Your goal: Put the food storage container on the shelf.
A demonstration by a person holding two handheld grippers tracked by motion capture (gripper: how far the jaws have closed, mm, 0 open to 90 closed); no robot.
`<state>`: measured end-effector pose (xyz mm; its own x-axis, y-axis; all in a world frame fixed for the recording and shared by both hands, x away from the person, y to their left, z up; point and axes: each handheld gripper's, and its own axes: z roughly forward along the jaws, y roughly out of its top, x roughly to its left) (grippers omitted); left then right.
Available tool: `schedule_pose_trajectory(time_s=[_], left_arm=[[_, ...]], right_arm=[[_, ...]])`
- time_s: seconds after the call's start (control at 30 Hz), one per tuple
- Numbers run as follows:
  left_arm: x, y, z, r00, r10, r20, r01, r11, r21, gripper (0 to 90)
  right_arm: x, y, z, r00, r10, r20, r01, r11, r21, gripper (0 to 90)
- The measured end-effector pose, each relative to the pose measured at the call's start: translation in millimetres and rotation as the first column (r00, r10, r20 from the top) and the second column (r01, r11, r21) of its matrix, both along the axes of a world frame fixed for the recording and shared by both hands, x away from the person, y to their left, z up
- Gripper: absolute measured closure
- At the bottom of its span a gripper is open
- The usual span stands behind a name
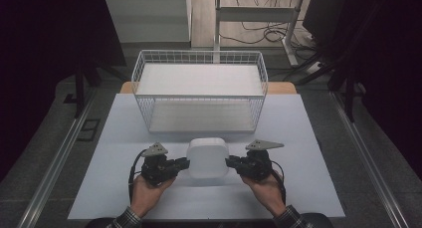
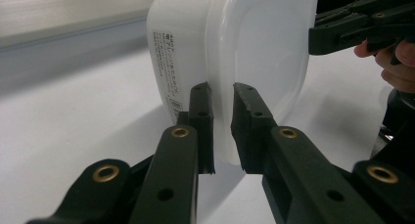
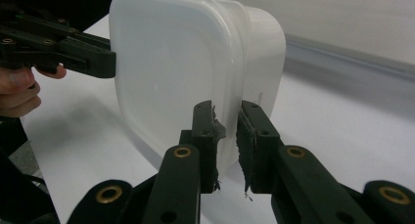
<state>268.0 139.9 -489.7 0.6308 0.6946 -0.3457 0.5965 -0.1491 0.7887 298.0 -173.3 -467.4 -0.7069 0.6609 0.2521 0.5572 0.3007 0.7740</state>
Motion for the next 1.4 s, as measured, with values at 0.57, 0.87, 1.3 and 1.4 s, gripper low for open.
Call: schedule_pose_trajectory(time_s=[0.57, 0.87, 1.3, 1.4], left_arm=[[26.5, 6.9, 15.3, 0.9983, 0.027, 0.051, -0.028, 0.9995, 0.017, 79.2], [52.0, 11.2, 21.3, 0.9971, 0.049, 0.058, -0.049, 0.9987, 0.011, 79.0], [85.4, 14.1, 23.5, 0.9957, 0.082, 0.042, -0.083, 0.9964, 0.02, 78.7], [92.5, 14.3, 21.0, 0.9957, 0.085, 0.037, -0.086, 0.9959, 0.029, 78.5]], right_arm=[[26.1, 8.5, 11.8, 0.9982, -0.003, 0.059, 0.001, 1.0, 0.023, 77.7], [49.8, 15.3, 18.0, 0.9965, -0.011, 0.082, 0.009, 1.0, 0.027, 77.6], [85.6, 23.3, 16.3, 0.996, -0.038, 0.081, 0.036, 0.999, 0.032, 77.2], [92.1, 25.0, 12.8, 0.9968, -0.045, 0.066, 0.043, 0.999, 0.029, 77.0]])
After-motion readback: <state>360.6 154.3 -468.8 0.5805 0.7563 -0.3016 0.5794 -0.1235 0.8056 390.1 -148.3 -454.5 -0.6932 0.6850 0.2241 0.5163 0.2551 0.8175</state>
